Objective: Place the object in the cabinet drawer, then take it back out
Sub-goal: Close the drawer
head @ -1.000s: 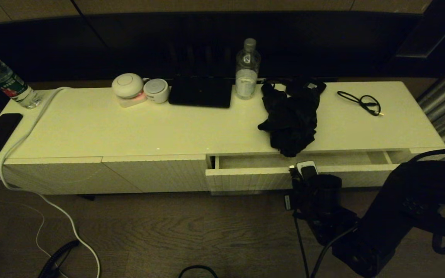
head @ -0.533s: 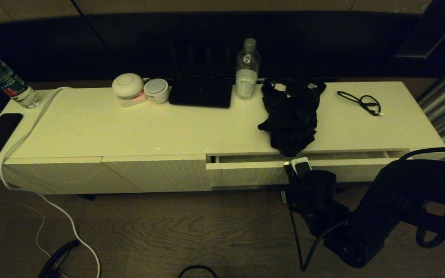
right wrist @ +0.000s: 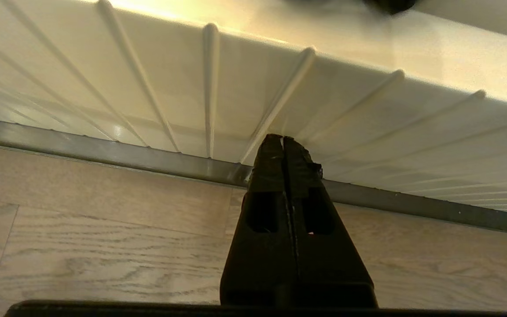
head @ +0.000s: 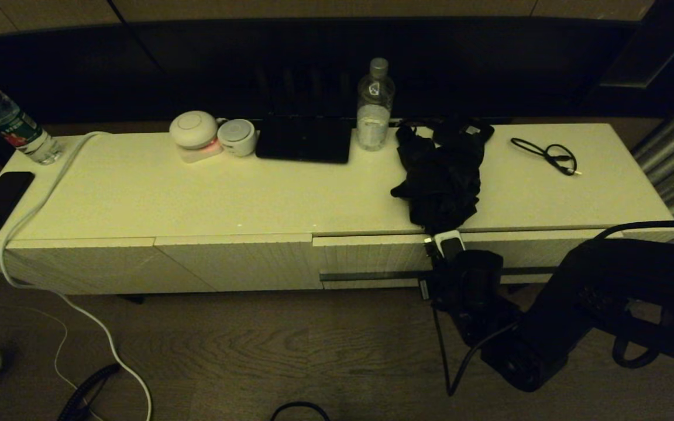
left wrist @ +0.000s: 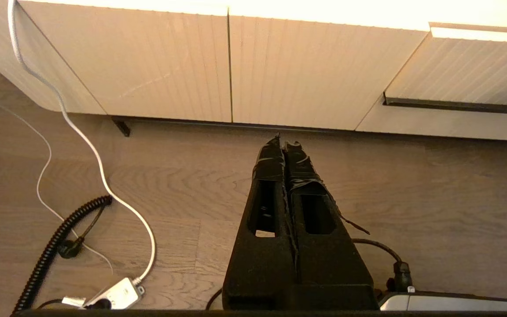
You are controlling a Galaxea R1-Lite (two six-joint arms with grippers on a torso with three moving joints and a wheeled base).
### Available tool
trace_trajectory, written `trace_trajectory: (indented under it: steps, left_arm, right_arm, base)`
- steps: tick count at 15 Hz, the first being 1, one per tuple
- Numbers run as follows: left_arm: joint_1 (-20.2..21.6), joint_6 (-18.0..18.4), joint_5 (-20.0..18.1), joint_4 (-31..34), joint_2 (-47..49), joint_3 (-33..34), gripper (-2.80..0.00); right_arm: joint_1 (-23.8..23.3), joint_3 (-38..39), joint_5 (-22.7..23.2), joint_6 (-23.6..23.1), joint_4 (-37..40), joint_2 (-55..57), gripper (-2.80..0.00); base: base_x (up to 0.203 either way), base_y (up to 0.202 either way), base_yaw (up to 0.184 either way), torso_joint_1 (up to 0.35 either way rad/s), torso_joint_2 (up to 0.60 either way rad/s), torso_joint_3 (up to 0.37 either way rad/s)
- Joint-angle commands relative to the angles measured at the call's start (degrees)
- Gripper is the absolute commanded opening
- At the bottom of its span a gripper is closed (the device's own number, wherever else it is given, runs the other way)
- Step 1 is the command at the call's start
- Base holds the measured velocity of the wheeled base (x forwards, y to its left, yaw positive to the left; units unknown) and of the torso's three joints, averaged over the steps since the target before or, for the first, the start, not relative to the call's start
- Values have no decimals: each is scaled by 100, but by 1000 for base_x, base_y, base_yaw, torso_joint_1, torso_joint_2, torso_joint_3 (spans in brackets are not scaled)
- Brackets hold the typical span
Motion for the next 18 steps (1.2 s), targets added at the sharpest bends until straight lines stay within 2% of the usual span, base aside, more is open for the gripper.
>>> trace_trajectory:
  steps: [1, 5, 9, 14, 18]
  left_arm:
    - [4, -7, 1, -2, -9, 0, -280]
    - [4, -7, 1, -2, -9, 0, -280]
    - [4, -7, 1, -2, -9, 1, -280]
    - [4, -7, 1, -2, -9, 0, -280]
    - [4, -7, 1, -2, -9, 0, -280]
  right_arm:
    - [-22, -94, -25, -7, -59, 56, -280]
    - [-22, -286, -51, -28, -34, 123, -280]
    - [-18, 94, -75, -233, -113, -280, -280]
    - [71, 1207, -239, -325, 146, -1652, -280]
    - [123, 1982, -473, -402, 1032, -3422, -280]
  base:
    - [0, 0, 0, 0, 0, 0]
    - [0, 0, 0, 0, 0, 0]
    - [0, 0, 0, 0, 0, 0]
    - [0, 0, 0, 0, 0, 0]
    - [0, 0, 0, 0, 0, 0]
